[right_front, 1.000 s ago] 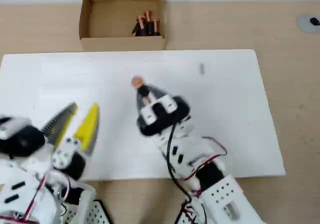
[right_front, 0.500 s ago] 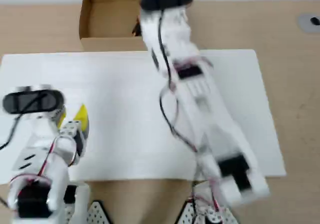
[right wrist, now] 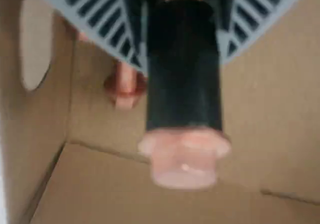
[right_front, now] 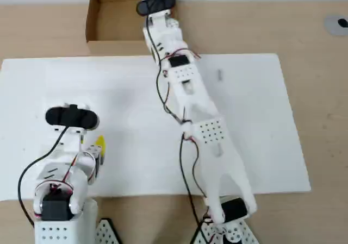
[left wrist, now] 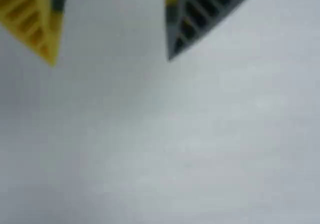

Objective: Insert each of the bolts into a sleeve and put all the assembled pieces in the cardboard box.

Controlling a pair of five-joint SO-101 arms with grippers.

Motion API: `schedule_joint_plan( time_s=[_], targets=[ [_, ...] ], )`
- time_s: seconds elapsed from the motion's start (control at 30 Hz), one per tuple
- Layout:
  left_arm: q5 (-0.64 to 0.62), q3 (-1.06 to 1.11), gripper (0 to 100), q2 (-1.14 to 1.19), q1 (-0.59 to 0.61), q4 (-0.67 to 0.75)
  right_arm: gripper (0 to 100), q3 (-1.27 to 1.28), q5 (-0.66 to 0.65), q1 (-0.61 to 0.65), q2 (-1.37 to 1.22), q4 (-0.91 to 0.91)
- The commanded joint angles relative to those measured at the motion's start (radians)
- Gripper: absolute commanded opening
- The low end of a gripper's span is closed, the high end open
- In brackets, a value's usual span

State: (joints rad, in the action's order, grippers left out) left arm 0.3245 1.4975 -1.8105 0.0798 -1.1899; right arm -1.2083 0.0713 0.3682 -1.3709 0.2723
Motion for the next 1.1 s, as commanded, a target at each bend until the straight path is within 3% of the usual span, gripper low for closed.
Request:
schedule_joint_plan(
  time_s=[0.0,0.23,0.43,0.63,0.8,0.93,1.07],
  targets=[
    [0.008,0.017,16,-0.013,0.005,0.021,4.3,-0.335,-0.009,-0.007,-0.079,0.117],
    [0.008,0.046,16,-0.013,0.003,0.035,27.2,-0.46,-0.011,-0.013,-0.143,0.368],
    [0.008,0.041,16,-0.013,0.005,0.029,33.7,-0.46,-0.006,-0.005,-0.088,0.473],
    [0.0,0.04,16,-0.013,0.012,0.034,27.3,-0.461,0.014,0.004,0.122,0.733],
    [-0.14,0.068,16,-0.013,0.012,0.029,0.3,-0.46,0.152,0.005,0.395,1.155],
    [-0.167,0.123,16,-0.013,0.003,0.031,1.0,-0.46,0.23,-0.004,0.552,1.508],
    [-0.169,0.121,16,-0.013,0.006,0.031,0.9,-0.435,0.233,-0.09,0.604,1.521]
  ],
)
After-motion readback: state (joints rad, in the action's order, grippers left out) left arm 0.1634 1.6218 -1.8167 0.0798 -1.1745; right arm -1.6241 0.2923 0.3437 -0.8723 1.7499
